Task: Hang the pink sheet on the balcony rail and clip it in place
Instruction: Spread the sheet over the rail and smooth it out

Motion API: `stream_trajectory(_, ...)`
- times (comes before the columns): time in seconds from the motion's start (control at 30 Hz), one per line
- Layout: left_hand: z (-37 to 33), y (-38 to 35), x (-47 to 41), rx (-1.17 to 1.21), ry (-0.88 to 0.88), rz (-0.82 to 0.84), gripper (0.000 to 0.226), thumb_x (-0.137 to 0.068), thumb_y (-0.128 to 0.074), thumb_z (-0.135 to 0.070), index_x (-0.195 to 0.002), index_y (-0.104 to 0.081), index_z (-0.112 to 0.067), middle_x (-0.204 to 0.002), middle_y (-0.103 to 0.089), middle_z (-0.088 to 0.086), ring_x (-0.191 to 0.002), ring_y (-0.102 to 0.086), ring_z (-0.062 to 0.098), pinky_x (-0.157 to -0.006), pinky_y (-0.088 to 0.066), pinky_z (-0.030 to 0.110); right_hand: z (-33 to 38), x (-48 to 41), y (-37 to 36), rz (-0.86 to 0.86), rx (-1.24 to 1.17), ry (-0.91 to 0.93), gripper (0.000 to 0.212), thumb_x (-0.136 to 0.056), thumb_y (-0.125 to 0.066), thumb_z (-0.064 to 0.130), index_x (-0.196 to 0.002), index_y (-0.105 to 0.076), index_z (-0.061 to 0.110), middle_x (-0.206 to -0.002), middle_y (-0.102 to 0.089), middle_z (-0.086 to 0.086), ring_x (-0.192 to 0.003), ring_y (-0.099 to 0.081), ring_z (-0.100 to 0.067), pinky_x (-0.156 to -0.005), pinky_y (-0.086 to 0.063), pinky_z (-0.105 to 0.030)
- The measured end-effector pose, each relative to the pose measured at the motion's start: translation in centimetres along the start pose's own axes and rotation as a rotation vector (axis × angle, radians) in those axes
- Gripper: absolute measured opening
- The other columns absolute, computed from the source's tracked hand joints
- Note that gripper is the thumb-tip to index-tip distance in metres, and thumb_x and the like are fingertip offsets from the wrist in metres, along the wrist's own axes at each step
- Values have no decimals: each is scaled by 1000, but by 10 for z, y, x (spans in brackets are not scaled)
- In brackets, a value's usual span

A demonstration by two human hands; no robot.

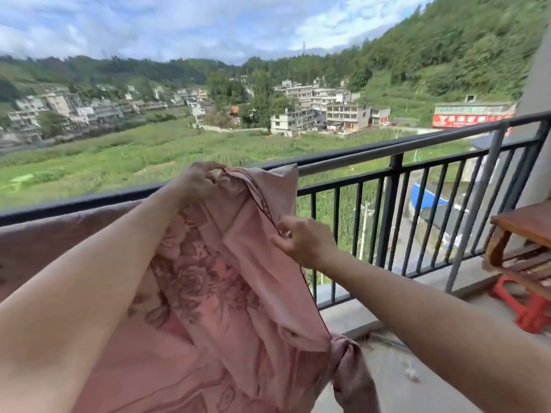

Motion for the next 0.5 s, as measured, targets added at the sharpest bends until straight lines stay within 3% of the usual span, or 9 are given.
stream_trajectory(0.07,4,2,-2,-64,-10,-8,37,-95,-53,-5,-132,-56,-8,-98,-66,17,-70,-55,21,-54,-41,28,44,-27,25,-112,64,53,49,-85,-51,65,-97,-61,19,-94,-70,-3,-84,-66,-27,-66,-44,-34)
stream_trajectory(0.13,15,5,-7,-187,34,-52,32,-96,-51,-12,-126,-61,-10,-99,-67,13,-69,-56,22,-58,-42,27,49,-50,31,-118,141,-4,49,-85,-55,64,-98,-60,16,-95,-70,-6,-87,-67,-28,-66,-40,-34)
stream_trajectory(0.3,30,-10,-14,-325,44,-116,32,-101,-41,-26,-106,-67,-9,-113,-67,15,-101,-60,32,-87,-46,39,25,-75,38,-259,216,33,35,-87,-64,36,-112,-51,15,-108,-63,-7,-93,-65,-30,-66,-48,-35)
stream_trajectory(0.37,27,-16,-15,-328,65,-152,31,-102,-38,-29,-104,-64,-12,-120,-63,15,-108,-57,33,-92,-43,41,22,-79,44,-329,247,82,27,-92,-58,29,-114,-51,15,-107,-61,-9,-88,-64,-31,-60,-42,-33)
stream_trajectory(0.5,24,-20,-19,-298,106,-205,33,-103,-33,-30,-110,-59,-11,-126,-58,20,-113,-53,34,-87,-37,39,10,-98,50,-277,259,122,18,-92,-44,8,-88,-61,11,-90,-67,-10,-84,-65,-31,-63,-34,-32)
Point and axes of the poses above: each hand's wrist, its own x-axis away from the middle knuckle, its own y-axis out of the back of the hand, z = x × y, the point moved 9 cm from there along -x, towards the middle knuckle
